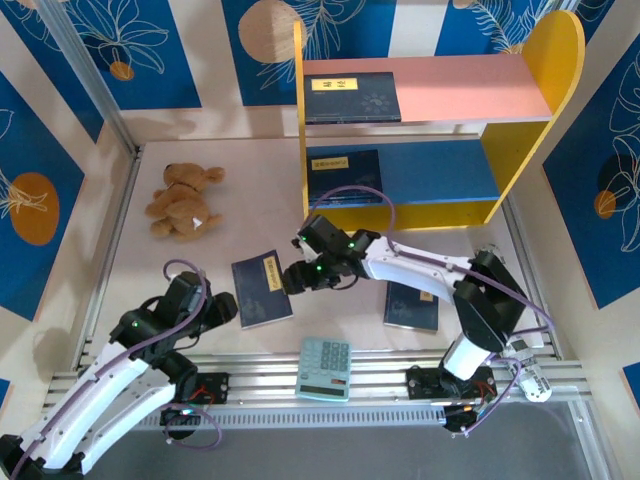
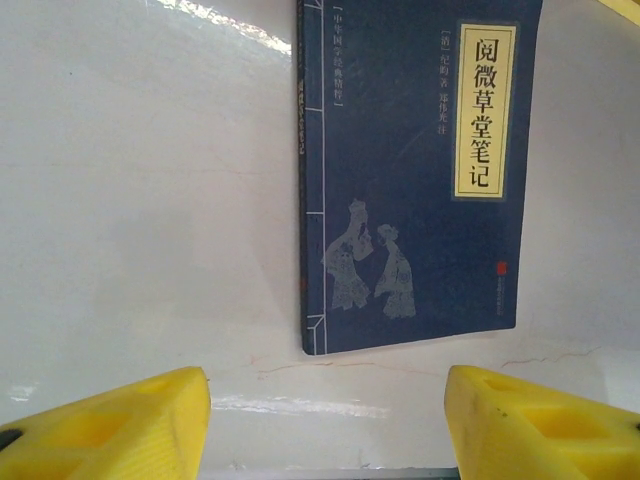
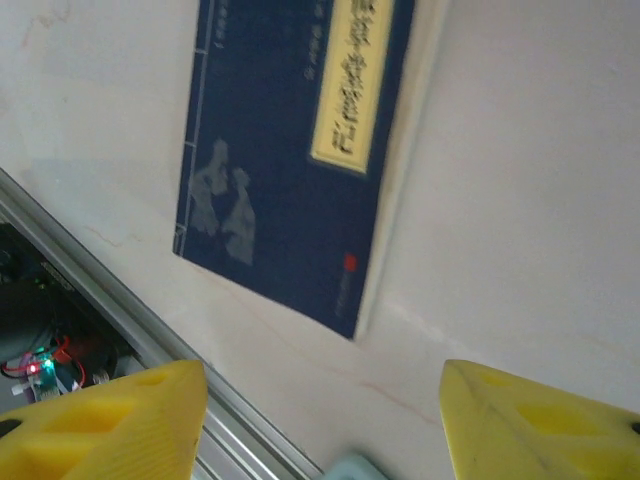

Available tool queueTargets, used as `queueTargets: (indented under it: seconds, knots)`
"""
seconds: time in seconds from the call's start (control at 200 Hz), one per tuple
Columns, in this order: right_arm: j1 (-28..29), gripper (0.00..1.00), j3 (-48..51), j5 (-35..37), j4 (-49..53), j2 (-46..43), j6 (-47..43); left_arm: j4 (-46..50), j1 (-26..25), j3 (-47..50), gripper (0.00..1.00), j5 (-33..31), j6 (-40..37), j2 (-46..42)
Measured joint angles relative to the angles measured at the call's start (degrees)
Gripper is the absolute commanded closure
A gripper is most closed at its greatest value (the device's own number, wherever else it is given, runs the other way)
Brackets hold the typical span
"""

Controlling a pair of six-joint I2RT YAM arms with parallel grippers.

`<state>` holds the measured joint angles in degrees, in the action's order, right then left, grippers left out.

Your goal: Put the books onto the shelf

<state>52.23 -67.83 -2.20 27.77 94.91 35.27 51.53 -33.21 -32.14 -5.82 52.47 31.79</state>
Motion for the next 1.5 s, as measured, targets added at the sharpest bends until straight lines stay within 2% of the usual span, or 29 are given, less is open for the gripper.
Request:
queueTargets:
  seconds: [0.305,0.615,1.055,1.236,1.501]
  knots:
    - [0.8,0.38,-4.8,0.2,0.5,6.1,-0.6,-0.2,0.0,0.0,0.35,0.0,-0.3,2.2]
    - [1.4,0.4,-7.3,0.5,2.3,9.7,-0.7,-5.0,0.0,1.5,0.34,1.4,-0.9,8.1]
    - [1.4,0.44,-12.2,1.4,3.6,18.4,-1.6,-14.3,0.3,1.5,0.31,5.0,-6.2,21.3]
    - [1.5,0.47,-13.6,2.3,3.3,20.5,-1.5,-18.8,0.9,1.5,0.31,6.6,-7.3,27.3]
    - [1.4,0.56,-13.7,3.8,3.1,22.7,-1.3,-21.7,2.0,1.5,0.3,6.9,-7.7,28.7]
